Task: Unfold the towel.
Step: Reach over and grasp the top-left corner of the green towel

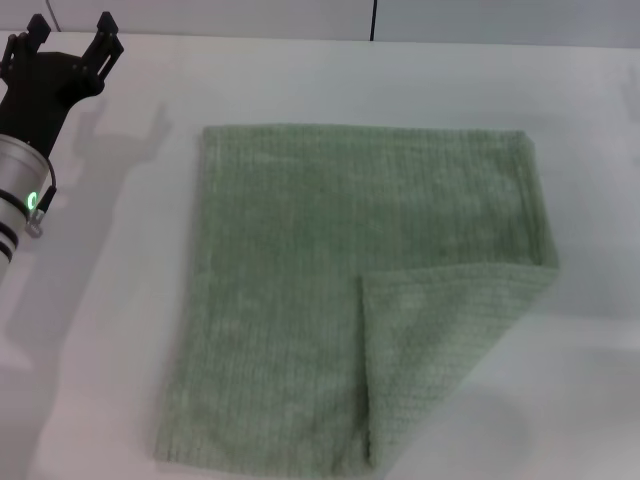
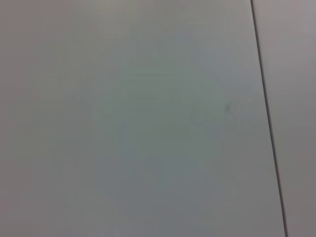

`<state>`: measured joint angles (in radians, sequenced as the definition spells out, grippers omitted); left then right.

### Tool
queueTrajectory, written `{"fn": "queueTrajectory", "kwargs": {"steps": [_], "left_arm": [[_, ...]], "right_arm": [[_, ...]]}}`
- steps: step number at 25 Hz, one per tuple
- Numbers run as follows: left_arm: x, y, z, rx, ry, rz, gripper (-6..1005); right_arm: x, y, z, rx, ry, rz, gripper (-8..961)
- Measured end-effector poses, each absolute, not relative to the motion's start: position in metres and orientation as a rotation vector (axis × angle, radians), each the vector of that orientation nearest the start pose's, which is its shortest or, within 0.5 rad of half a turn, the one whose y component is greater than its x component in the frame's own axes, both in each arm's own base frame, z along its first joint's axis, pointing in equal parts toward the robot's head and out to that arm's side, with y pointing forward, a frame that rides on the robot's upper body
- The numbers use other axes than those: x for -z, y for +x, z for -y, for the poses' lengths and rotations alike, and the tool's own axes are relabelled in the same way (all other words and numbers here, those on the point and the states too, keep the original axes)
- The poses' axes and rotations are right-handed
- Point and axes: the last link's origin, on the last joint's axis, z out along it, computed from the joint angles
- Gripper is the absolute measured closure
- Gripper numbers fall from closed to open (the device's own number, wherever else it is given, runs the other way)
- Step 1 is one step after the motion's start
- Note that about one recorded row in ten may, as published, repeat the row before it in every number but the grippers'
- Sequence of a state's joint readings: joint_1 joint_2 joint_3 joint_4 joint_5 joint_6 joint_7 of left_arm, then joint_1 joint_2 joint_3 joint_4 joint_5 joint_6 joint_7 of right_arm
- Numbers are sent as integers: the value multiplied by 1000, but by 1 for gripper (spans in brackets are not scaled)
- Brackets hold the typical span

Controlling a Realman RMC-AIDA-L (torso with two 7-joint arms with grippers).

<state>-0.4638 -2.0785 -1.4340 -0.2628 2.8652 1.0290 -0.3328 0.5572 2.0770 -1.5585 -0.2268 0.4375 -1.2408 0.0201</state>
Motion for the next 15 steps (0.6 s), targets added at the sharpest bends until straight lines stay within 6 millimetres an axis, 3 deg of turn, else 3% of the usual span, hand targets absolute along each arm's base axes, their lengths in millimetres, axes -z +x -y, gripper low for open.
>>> {"fn": "queueTrajectory", "kwargs": {"steps": [15], "left_arm": [[-3, -313, -348, 881, -1570, 619, 204]], "right_arm": [[-61, 287, -386, -792, -1263, -301, 167]]}}
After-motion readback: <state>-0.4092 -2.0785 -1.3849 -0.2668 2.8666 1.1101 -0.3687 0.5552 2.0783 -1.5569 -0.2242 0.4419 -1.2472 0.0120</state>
